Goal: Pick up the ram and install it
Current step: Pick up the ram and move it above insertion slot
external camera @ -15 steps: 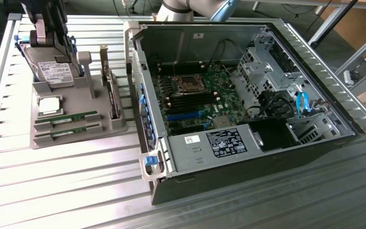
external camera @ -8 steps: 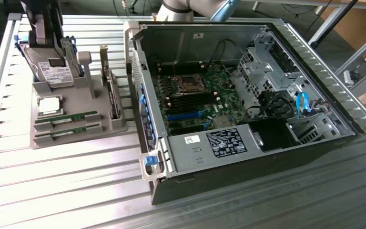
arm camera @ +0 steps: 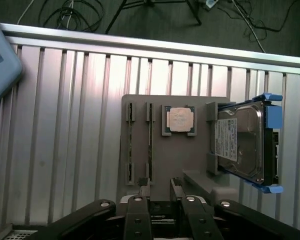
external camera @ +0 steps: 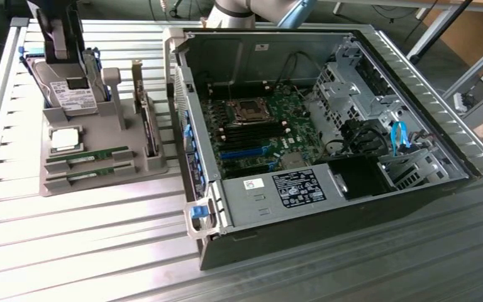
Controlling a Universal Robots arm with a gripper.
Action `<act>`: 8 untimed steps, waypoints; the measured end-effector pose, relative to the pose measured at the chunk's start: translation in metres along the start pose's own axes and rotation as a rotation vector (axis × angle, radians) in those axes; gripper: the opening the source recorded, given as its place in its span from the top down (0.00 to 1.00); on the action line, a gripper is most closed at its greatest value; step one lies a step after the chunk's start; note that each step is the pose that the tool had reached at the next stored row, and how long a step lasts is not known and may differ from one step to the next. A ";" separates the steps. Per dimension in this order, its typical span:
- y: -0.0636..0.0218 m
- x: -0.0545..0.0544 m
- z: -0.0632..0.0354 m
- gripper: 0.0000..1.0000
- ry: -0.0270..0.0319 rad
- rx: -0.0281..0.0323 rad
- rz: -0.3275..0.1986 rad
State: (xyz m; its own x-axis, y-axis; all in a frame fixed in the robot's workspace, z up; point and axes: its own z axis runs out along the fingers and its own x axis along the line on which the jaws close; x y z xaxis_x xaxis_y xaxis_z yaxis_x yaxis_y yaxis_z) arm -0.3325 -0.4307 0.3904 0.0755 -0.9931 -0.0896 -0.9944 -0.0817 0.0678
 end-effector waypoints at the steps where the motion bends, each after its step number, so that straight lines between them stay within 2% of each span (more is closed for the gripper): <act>1: -0.0001 0.000 0.0000 0.71 0.0010 0.0116 -0.001; 8: 0.0005 0.001 0.0016 0.71 0.0026 0.0121 -0.001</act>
State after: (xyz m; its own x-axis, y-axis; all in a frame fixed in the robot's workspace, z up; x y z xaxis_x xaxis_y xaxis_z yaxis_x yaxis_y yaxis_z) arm -0.3331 -0.4311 0.3888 0.0765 -0.9933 -0.0871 -0.9951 -0.0815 0.0557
